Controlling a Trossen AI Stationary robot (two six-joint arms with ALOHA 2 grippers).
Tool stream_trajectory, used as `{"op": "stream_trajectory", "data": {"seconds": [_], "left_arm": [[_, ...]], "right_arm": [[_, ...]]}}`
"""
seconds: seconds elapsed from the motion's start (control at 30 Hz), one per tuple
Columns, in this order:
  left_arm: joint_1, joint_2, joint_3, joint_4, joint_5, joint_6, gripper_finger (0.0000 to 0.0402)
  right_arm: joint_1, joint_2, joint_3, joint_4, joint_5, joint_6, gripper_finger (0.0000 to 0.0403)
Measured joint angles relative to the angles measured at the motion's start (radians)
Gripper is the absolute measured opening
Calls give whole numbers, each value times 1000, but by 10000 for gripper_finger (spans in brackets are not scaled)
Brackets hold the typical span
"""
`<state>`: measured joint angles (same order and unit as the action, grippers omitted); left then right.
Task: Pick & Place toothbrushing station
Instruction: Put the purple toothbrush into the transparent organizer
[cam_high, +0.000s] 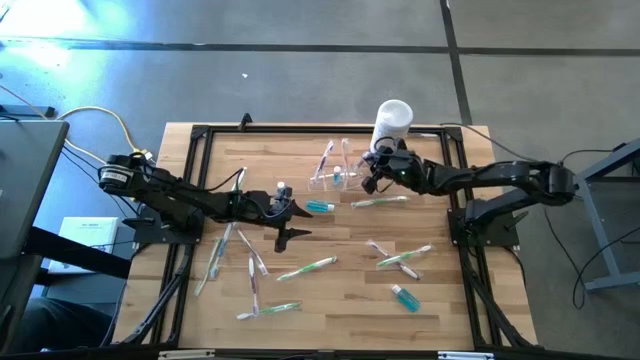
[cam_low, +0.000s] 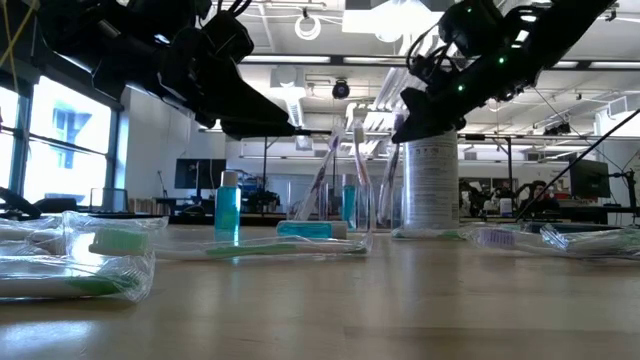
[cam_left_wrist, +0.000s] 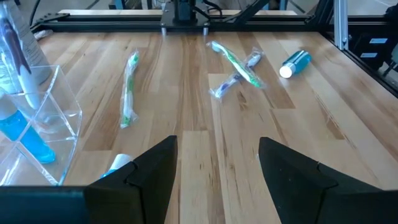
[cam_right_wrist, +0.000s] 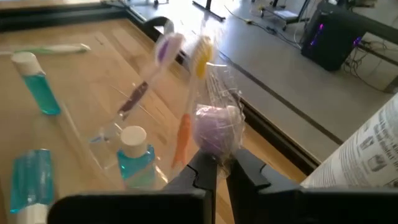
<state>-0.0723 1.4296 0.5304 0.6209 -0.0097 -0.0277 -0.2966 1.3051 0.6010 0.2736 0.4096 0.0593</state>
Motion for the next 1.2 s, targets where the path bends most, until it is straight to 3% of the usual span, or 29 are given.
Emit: {"op": "stream_trajectory", "data": {"seconds": [0.33, 0.57, 0.77, 1.2], "left_arm": [[0, 0, 0, 1, -1, 0, 222], [0, 0, 0, -3, -1, 0, 222], [0, 0, 0, -11, -1, 0, 222], [0, 0, 0, -12, -2, 0, 222]], "right_arm": [[-45, 61, 0, 70, -94, 3, 17], [-51, 62, 0, 99, -95, 8, 37], [-51, 62, 0, 99, -94, 23, 85], [-50, 62, 0, 231, -91, -10, 234]]}}
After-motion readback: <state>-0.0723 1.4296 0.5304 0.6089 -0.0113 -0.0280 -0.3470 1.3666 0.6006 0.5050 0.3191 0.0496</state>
